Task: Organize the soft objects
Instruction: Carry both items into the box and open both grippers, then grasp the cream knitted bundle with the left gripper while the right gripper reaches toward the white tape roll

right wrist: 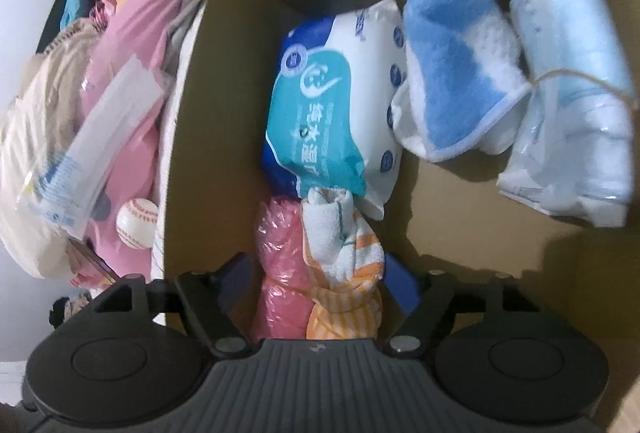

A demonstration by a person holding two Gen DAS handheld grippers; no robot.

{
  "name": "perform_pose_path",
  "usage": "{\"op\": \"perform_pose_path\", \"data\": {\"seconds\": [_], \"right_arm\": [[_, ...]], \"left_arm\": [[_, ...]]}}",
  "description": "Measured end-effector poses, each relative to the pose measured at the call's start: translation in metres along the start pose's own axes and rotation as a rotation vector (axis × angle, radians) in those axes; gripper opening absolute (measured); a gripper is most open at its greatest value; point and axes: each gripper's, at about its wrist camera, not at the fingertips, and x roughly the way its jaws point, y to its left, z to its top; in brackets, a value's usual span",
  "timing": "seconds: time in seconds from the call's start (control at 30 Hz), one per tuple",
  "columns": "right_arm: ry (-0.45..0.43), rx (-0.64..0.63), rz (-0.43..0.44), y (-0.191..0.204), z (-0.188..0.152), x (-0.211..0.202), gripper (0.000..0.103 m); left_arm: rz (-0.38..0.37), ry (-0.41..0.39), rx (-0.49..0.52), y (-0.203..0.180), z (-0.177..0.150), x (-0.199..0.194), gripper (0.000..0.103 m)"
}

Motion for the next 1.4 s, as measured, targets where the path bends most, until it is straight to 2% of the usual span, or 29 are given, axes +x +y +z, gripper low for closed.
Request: {"op": "perform_pose_path", "data": {"seconds": [0.13,0.37,0.53,0.73,0.93,1.17,1.4], "right_arm": [[-0.007,0.016,0.008,-0.002,-0.001,-0.01,0.056],[-0.04,0.012,0.05,-0.002,-0.006,-0.029,0.056],[-0.092,-0.01,0.105,0.004,-0.017,-0.059,0.056],[-0.19,-0.084,0.189,0.006,-0.045,-0.119,0.056],[-0.33,-0.154,0.248,-0.001,-0.086,-0.193,0.056],[-0.465,-0.199,0.245,-0.029,-0.135,-0.25,0.056],[-0.511,-0.098,0.238,-0.085,-0.151,-0.256,0.056]], "left_arm": [[-0.004,-0.006,0.003,-0.002,0.0,-0.002,0.073],[-0.003,-0.015,0.012,-0.01,-0.002,-0.008,0.074],[-0.009,-0.043,0.009,-0.016,-0.002,-0.018,0.074],[-0.029,-0.101,0.011,-0.029,-0.005,-0.042,0.074],[-0.059,-0.17,0.052,-0.052,-0.008,-0.07,0.074],[-0.119,-0.222,0.14,-0.089,-0.01,-0.086,0.078],[-0.179,-0.197,0.249,-0.137,-0.004,-0.071,0.078]]}}
